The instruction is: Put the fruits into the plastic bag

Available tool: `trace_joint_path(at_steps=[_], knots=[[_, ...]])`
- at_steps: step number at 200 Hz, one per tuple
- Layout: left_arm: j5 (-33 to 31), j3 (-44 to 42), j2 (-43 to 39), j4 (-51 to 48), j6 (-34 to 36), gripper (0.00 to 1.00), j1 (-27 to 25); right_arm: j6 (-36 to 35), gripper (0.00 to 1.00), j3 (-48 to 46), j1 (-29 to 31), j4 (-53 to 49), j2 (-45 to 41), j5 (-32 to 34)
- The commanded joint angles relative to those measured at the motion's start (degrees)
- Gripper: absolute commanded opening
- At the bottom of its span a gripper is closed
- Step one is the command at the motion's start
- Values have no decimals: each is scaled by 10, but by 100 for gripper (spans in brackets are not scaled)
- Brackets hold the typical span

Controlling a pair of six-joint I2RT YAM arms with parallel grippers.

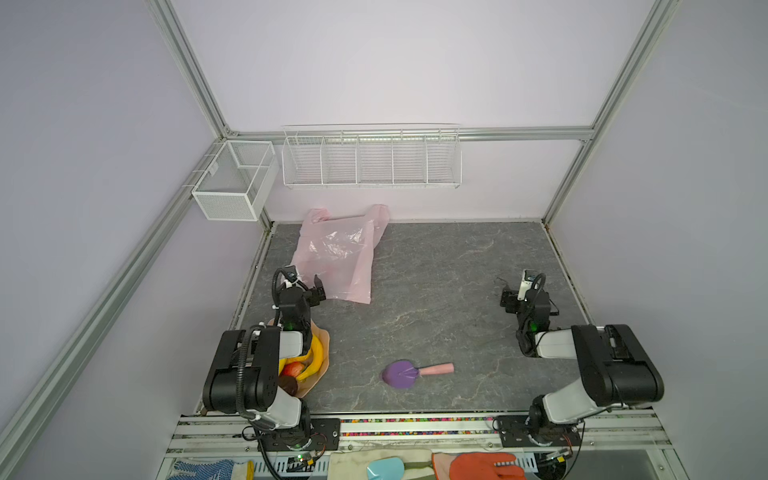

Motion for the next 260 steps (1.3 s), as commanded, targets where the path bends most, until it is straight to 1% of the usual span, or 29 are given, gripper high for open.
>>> trace_joint_path(at_steps=[1,192,204,218,230,236,251,260], knots=[[-5,-6,5,15,-1,99,2,-10,88,7,2,13,-6,8],[-4,-7,4,15,-1,99,2,-10,88,5,3,14,-6,8],[10,-9,5,19,3,99,2,-12,88,4,3,18,-9,10],[23,-12,-9,17,8,99,2,-12,88,17,4,-30,-28,1],[15,-18,-33,8,7,99,1,-23,88,13,8,-11,-27,-4],[14,-18,-48,-5,7,99,1,-24,88,16,10,-19,-34,3],[14,-9,-98,-58,11,99,-2,-15,88,49,11,-132,-81,12],[8,0,-130,-100,16,99,-8,-20,88,58,11,-157,-104,4]])
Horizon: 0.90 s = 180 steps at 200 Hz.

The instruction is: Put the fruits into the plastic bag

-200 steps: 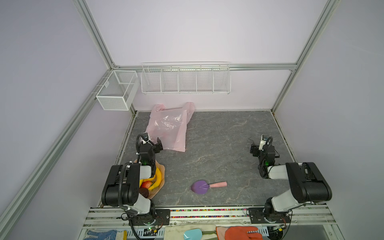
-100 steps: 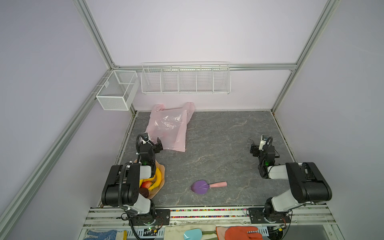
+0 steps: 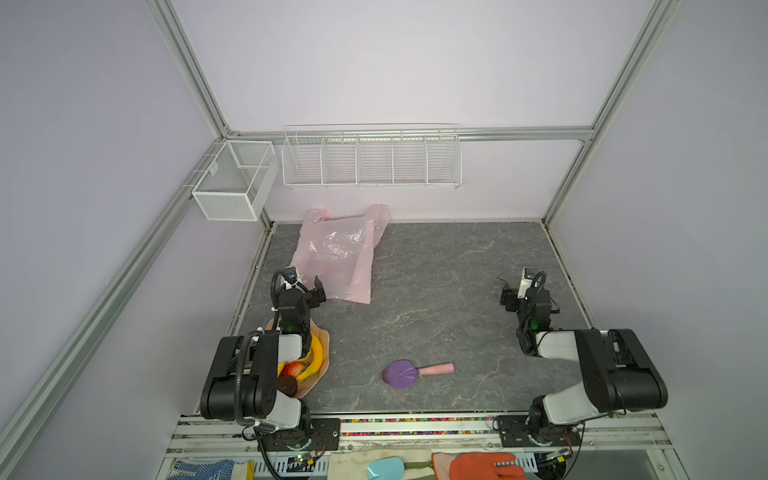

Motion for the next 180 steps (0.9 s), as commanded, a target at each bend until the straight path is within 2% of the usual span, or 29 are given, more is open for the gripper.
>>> trace_joint_path(at_steps=[1,32,53,95,113,138,180], knots=[[-3,15,-79,-69,14,99,-8,-14,88,37,5,-97,-64,3],[-16,58,-180,-194,0,99,-31,-13,88,76,8,-224,-143,-17],[-32,99,-232,-295,-3,99,-68,1,88,86,9,-280,-202,-33],[-45,222,-266,-546,-74,99,-143,42,88,139,14,-445,-283,-124],[-59,274,-249,-654,-116,99,-174,63,88,158,14,-507,-313,-155],[-68,330,-194,-743,-144,99,-219,87,88,182,14,-580,-331,-215],[-70,465,-13,-822,-162,99,-275,154,88,197,15,-654,-328,-311]])
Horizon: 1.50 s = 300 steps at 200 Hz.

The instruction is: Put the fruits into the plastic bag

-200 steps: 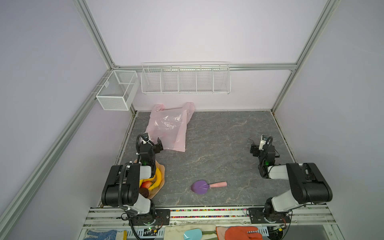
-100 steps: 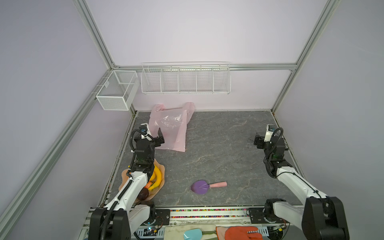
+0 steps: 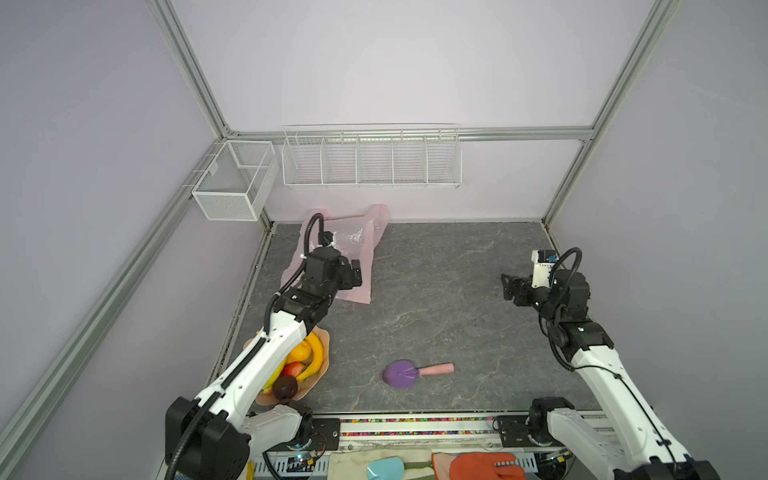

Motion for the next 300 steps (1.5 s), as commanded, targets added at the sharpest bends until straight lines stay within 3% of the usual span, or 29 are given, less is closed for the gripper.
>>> trace_joint_path(at_steps=[1,72,103,137,155,170,187,201,229,270,300], knots=[[-9,82,100,-103,-32,99,-21,59,88,8,4,-76,-2,-84],[-73,468,490,-334,-87,96,-55,93,88,29,20,-130,-5,-131],[-129,539,567,-365,-101,94,-60,95,88,42,25,-145,-7,-139],[-198,556,598,-380,-117,88,-60,83,88,45,27,-157,-6,-135],[-204,554,608,-373,-106,75,-60,81,88,45,27,-157,-3,-130],[-198,537,604,-354,-94,57,-60,78,88,48,27,-155,2,-119],[-188,505,586,-323,-77,30,-60,82,88,53,27,-151,11,-104],[-171,475,561,-295,-56,0,-63,89,88,62,26,-149,29,-100],[-159,396,487,-223,18,0,-100,114,88,85,23,-141,74,-108],[-121,290,376,-138,128,0,-209,129,88,133,9,-131,125,-95],[-84,235,310,-95,158,0,-293,155,88,182,-35,-165,175,-102]])
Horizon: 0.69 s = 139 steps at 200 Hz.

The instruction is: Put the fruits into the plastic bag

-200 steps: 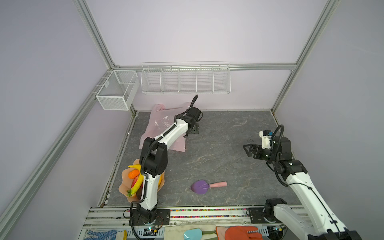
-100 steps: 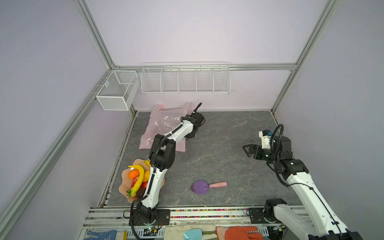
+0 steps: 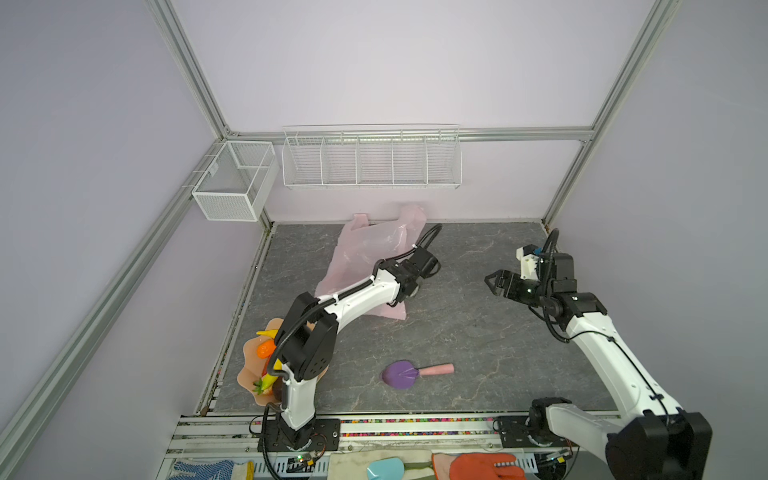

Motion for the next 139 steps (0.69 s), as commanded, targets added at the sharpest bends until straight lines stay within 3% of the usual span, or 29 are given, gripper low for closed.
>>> trace_joint_path(at_steps=[1,40,77,139], knots=[[38,-33,-41,50,53,0,-44,32,88,39,-34,-18,32,-2],[78,-87,-70,77,51,0,-108,80,88,64,-80,10,57,-58],[108,-114,-65,91,44,0,-126,141,88,49,-79,62,83,-110],[121,-123,-47,100,55,0,-146,222,88,-31,-54,175,115,-111]])
